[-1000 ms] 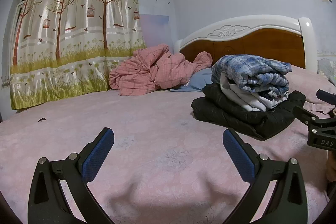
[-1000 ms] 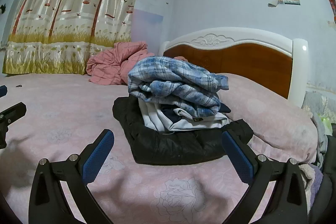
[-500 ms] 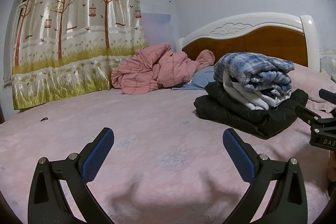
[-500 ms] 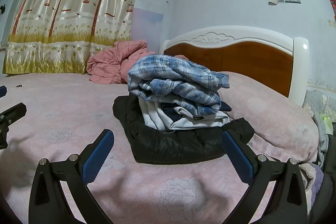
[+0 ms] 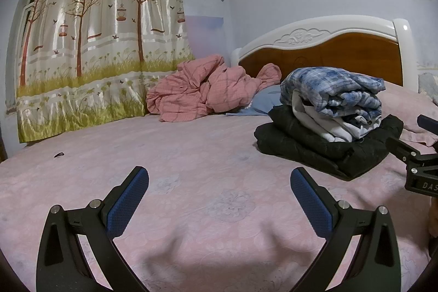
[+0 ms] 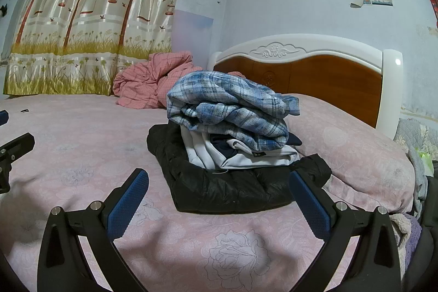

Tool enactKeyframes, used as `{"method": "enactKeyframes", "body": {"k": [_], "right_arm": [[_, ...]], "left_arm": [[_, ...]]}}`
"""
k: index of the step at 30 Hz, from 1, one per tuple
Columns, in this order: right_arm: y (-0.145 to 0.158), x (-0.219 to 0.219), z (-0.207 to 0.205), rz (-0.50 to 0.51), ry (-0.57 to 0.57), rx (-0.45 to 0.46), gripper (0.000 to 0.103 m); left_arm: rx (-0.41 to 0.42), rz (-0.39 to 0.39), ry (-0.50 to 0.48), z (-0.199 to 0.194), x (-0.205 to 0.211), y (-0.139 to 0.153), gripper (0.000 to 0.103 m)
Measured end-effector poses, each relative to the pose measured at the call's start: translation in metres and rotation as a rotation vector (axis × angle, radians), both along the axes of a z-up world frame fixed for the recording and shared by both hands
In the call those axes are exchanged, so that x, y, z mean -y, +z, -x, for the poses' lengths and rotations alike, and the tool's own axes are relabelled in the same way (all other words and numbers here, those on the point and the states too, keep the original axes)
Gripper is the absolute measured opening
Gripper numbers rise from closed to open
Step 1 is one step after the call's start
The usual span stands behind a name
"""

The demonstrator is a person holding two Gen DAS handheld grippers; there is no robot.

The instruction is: Fold large clothes

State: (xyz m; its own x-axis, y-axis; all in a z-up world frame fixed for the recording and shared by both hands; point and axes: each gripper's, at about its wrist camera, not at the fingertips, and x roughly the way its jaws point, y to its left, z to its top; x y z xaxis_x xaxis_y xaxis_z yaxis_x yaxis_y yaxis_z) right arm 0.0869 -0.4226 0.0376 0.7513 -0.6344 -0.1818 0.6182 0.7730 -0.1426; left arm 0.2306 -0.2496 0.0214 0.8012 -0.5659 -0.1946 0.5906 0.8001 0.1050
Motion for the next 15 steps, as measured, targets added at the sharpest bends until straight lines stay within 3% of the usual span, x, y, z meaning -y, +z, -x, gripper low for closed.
{"method": "enactKeyframes", "body": {"k": [15], "right_arm": [[-0.0017, 0.0009, -0.0005, 0.002, 0.002, -0.001, 0.103]], "left_arm": [[0.003, 0.001, -0.001, -0.0008, -0.0052, 0.0001, 0.103]]}}
